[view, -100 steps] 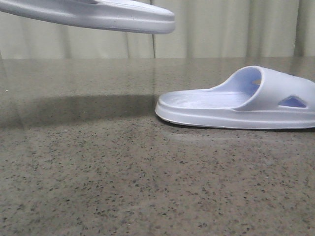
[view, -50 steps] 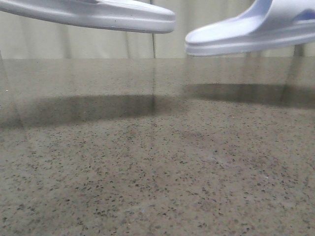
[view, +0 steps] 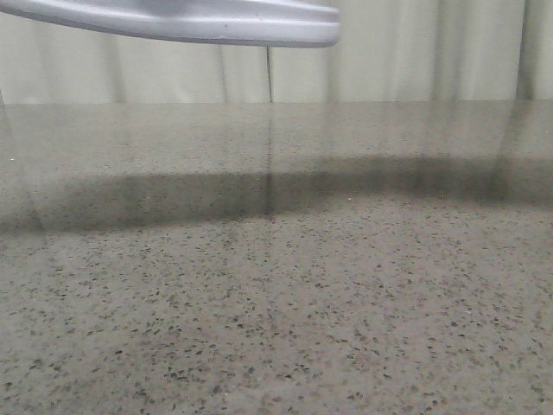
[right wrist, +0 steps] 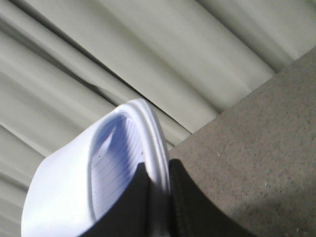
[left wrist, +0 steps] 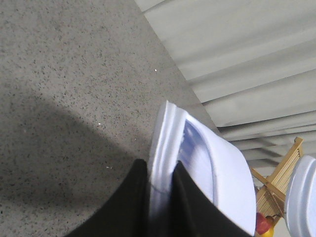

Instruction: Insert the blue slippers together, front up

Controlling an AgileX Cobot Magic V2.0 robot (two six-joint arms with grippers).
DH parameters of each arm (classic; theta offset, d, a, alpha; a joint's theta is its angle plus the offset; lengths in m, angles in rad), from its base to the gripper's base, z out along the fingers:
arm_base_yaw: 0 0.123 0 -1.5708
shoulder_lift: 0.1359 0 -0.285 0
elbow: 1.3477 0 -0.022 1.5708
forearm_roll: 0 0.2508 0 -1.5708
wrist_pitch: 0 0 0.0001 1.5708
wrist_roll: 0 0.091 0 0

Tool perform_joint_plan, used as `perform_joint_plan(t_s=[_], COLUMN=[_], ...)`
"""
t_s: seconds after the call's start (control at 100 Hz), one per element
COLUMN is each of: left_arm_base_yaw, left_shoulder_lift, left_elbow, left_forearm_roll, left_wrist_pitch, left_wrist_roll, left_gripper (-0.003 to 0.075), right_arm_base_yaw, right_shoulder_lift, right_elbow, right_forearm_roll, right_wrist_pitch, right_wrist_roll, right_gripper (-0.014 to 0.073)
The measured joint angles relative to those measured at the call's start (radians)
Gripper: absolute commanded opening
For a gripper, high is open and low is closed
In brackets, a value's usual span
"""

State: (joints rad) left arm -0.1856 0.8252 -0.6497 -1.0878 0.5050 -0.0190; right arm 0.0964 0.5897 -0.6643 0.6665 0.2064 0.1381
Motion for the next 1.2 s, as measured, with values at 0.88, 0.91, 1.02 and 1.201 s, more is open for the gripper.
perform_joint_plan(t_s=[0.88, 0.91, 1.02, 1.201], left_arm_base_yaw=[0.000, 0.000, 0.000, 0.000], left_shoulder_lift=[-0.002, -0.002, -0.002, -0.002], left_elbow=[0.000, 0.000, 0.000, 0.000], left_forearm_roll=[-0.308, -0.317, -0.341, -0.364], left_wrist_pitch=[0.181, 0.184, 0.198, 0.230], left_wrist_roll=[0.226, 0.233, 0.251, 0.267], left_gripper=[0.0016, 0.0016, 0.0016, 0.0016], right_arm_base_yaw=[0.000, 0.000, 0.000, 0.000], right_shoulder_lift=[-0.006, -0.006, -0.006, 0.020], right_elbow=[-0.002, -0.002, -0.002, -0.002], right_forearm_roll=[0.203, 0.221, 0.284, 0.353], right_wrist_pitch=[0.281, 0.281, 0.281, 0.293], right_wrist_roll=[-0.067, -0.085, -0.148, -0.214], right_gripper=[-0.0107, -0.0107, -0.0107, -0.0107])
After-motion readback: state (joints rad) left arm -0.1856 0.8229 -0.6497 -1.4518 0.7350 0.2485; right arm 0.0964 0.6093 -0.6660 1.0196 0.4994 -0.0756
